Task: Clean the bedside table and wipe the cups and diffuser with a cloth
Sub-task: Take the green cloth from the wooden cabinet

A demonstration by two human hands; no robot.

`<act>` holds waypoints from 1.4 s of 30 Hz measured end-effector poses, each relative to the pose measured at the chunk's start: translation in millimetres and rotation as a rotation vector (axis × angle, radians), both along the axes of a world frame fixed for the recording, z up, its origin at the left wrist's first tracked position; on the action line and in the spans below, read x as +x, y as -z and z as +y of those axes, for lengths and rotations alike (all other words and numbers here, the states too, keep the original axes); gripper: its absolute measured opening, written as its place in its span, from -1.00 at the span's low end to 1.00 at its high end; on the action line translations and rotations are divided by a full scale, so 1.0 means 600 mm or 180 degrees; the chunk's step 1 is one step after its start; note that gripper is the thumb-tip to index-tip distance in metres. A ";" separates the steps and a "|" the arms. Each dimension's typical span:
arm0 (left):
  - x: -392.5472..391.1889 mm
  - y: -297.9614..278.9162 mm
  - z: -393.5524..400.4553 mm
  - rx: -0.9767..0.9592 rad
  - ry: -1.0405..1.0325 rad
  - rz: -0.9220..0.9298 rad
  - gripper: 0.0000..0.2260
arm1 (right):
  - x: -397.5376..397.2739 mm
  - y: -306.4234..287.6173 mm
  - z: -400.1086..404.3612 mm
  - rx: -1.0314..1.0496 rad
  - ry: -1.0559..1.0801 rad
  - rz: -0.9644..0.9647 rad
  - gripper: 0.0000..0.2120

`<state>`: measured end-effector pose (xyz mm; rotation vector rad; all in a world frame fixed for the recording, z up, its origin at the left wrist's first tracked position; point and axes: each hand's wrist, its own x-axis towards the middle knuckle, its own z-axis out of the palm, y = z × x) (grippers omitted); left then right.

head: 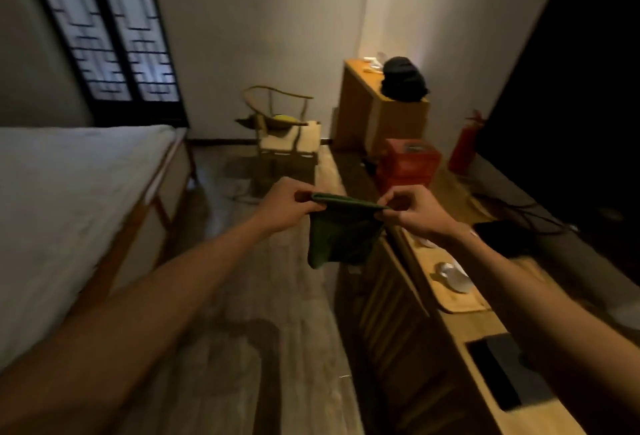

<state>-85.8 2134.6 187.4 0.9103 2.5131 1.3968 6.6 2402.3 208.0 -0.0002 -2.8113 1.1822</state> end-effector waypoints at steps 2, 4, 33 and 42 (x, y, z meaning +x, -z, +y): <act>-0.014 0.006 -0.105 -0.0038 -0.0324 0.0038 -0.80 | -0.054 0.005 -0.092 0.0041 -0.0357 -0.0074 -0.93; -0.023 0.010 -0.180 -0.0054 -0.0554 0.0032 -0.78 | -0.093 0.006 -0.160 0.0063 -0.0606 -0.0125 -0.93; 0.027 0.136 -1.168 -0.0041 -0.4637 -0.0486 -0.82 | -0.538 0.163 -1.416 0.0511 -0.4340 0.0162 -0.90; 0.101 0.212 -1.440 0.0060 -0.5105 -0.0804 -0.84 | -0.497 0.236 -1.778 0.0797 -0.5085 -0.0019 -0.93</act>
